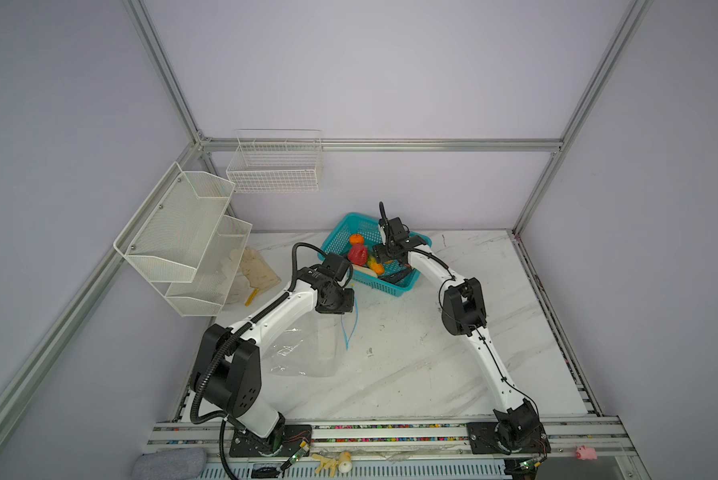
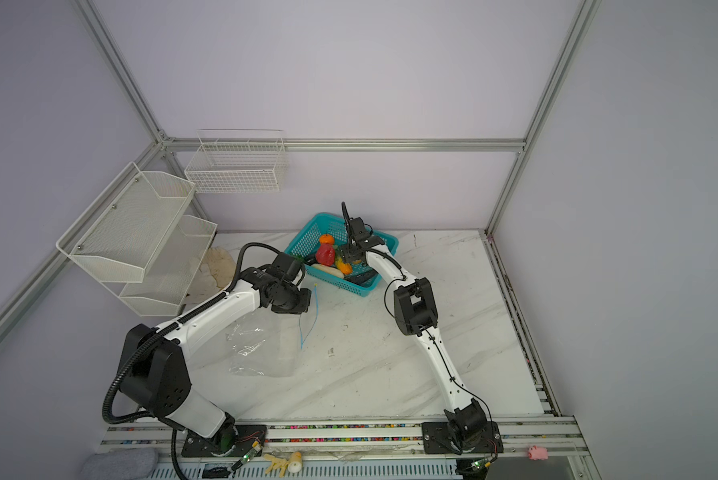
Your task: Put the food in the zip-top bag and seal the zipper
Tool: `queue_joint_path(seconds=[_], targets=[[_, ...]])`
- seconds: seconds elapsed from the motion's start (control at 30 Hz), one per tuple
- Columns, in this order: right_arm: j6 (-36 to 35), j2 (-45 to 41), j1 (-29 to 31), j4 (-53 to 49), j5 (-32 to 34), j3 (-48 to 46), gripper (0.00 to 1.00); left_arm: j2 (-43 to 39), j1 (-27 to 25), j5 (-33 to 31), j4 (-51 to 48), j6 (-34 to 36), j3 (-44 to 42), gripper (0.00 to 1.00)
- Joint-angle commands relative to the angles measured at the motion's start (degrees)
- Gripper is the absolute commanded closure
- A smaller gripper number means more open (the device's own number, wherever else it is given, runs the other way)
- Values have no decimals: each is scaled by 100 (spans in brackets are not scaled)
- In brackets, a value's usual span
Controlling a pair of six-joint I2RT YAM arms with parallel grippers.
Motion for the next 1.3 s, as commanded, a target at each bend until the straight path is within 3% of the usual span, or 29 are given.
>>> queue_joint_path(seconds=[0.0,0.47,1.1,1.27], targets=[[209,191,-24,-339,-295,-15,24,-14,-22,-56,1,-104,378,100],[298,-386,-88,5,-134,-290,39,-128,-22,-101,2,-112,308,100],[309,-1945,-197,571,-54,-1887,41,-228,-22,-57,213,-310,228,100],[485,-2683,-195,731,-416,-2600,41,-275,-20,-57,237,-346,224,100]])
